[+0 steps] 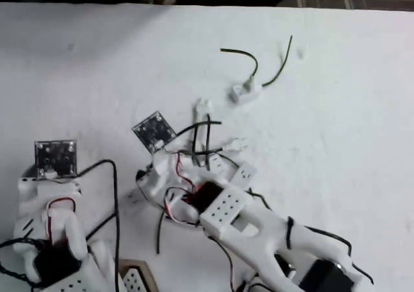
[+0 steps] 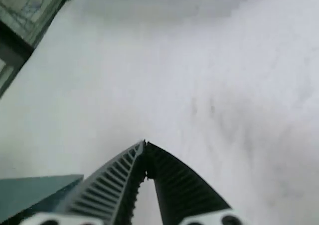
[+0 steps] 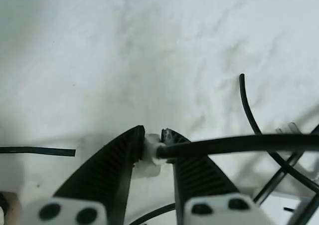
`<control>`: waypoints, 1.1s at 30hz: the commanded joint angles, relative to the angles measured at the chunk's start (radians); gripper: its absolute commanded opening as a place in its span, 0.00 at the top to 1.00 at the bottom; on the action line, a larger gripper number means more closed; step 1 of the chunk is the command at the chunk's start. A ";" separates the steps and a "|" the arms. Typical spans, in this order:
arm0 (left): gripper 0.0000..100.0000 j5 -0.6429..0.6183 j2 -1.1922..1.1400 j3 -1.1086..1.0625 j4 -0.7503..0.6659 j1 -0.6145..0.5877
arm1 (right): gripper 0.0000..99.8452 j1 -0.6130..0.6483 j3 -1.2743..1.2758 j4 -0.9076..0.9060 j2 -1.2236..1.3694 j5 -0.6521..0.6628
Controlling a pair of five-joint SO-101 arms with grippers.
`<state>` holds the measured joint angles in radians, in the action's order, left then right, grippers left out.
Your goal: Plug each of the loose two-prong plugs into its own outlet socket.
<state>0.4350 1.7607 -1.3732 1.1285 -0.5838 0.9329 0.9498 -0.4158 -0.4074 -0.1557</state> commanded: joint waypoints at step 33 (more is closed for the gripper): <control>0.98 -0.075 0.007 -0.146 -0.058 -0.015 | 0.98 0.036 -0.025 0.067 0.122 -0.043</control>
<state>0.3629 1.7561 -1.5205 1.0917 -0.5961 0.9666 0.9467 -0.3575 -0.2723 -0.2018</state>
